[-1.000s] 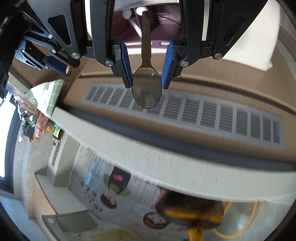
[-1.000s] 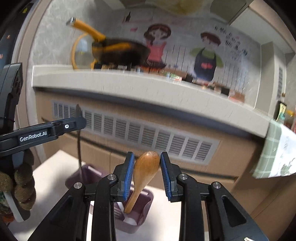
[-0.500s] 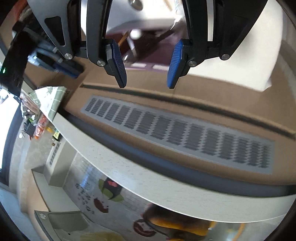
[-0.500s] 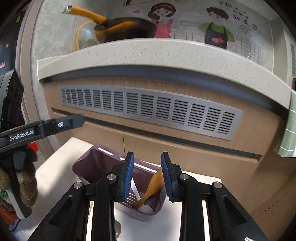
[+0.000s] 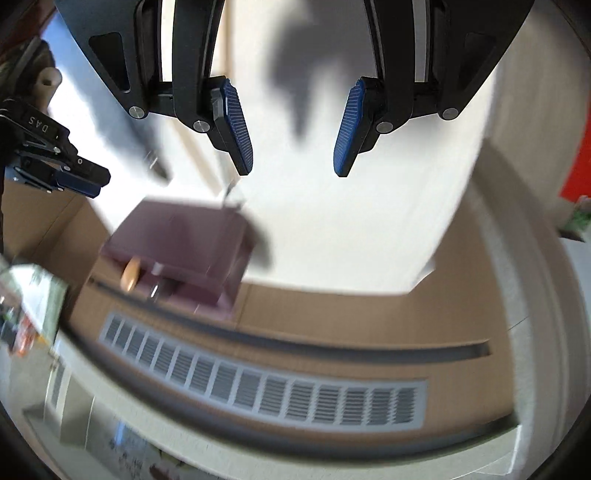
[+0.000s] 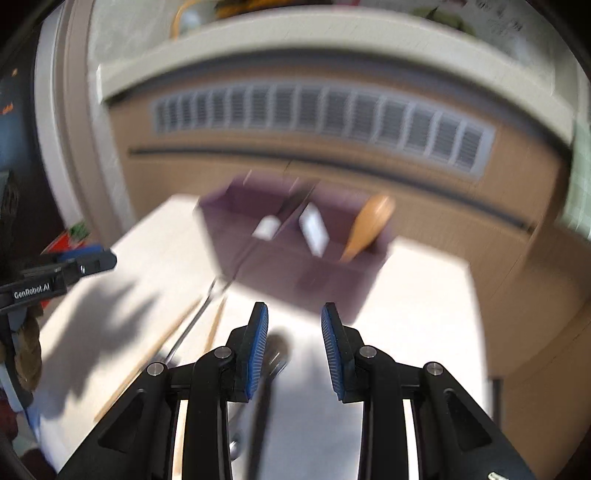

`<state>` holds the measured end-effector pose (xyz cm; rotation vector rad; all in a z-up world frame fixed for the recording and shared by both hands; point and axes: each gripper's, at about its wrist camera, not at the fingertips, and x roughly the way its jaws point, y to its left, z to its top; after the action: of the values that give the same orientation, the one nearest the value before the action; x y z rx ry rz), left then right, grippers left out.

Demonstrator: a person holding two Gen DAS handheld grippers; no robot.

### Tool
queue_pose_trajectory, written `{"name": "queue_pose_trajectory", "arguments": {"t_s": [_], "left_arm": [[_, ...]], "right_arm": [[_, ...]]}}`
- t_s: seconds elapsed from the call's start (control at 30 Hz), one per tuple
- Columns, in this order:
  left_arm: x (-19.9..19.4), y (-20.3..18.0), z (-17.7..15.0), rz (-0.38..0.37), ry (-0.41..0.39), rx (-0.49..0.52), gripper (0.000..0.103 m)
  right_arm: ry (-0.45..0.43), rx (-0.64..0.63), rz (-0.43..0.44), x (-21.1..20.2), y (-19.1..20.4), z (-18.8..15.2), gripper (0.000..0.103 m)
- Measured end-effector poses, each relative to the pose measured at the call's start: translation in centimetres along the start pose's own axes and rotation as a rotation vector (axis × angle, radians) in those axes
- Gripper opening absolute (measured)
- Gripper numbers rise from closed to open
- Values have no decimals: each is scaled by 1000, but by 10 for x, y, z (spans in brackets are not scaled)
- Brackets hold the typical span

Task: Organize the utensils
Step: 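Lower both spoons into the caddy and open both tools, then grasp a wooden chopstick with the right tool while the left tool approaches the small metal shovel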

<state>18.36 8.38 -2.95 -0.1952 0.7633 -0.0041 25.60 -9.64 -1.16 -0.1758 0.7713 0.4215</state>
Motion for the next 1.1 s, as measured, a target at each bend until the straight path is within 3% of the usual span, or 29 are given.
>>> {"name": "queue_pose_trajectory", "arguments": {"t_s": [0.17,0.33,0.4,0.53,0.6,0.73,0.93,1.0,1.1], "left_arm": [[-1,20,-32,-3,74,-59,47],[-2,33,-44,2,89,-96,47],[-3,33,-43,-2,86,-98,47],[-6,24,-43,-38,82,-70,47],[-6,17,-43,-52,85,-52,47],[-9,-5,-46,-99,99,-8,47],[-5,-52,-58,-339,180,62,47],[1,-65,-63,-350,214,83,47],[11,-75,-68,-288,236,96,47]], "right_arm": [[94,-1,82,31,32,-17,28],[121,-22,88,56,50,-11,28],[139,-9,71,69,51,-9,21],[159,15,65,85,48,-7,18],[156,-16,44,84,52,-7,8],[148,8,67,73,43,-12,5],[88,147,53,23,-2,-37,5],[63,202,39,3,-19,-51,5],[34,239,-2,-15,-33,-68,5]]}}
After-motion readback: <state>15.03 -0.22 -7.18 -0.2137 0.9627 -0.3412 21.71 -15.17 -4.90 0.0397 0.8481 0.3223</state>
